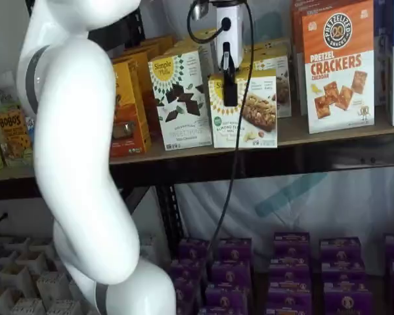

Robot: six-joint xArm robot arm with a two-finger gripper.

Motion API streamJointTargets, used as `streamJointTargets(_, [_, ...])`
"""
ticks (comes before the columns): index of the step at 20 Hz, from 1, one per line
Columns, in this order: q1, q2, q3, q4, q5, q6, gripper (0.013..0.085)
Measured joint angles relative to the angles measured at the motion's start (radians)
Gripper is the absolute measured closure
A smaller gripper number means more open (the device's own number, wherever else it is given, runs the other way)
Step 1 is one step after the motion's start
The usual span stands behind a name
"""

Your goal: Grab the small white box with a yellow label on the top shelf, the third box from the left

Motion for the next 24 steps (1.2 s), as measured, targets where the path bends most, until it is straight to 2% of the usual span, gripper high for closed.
streamJointTargets(4, [-0.006, -0.050, 0.025, 0.007, 0.042, -0.001, 0.0610])
streamJointTargets(11, [0.008, -0.173, 0.113, -0.031, 0.092, 0.008, 0.0610])
streamJointTargets(17, [0.008, -0.259, 0.181, -0.034, 0.123, 0.009, 0.0610])
streamJointTargets(24, [0.006, -0.312, 0.222, -0.032, 0.152, 0.009, 0.0610])
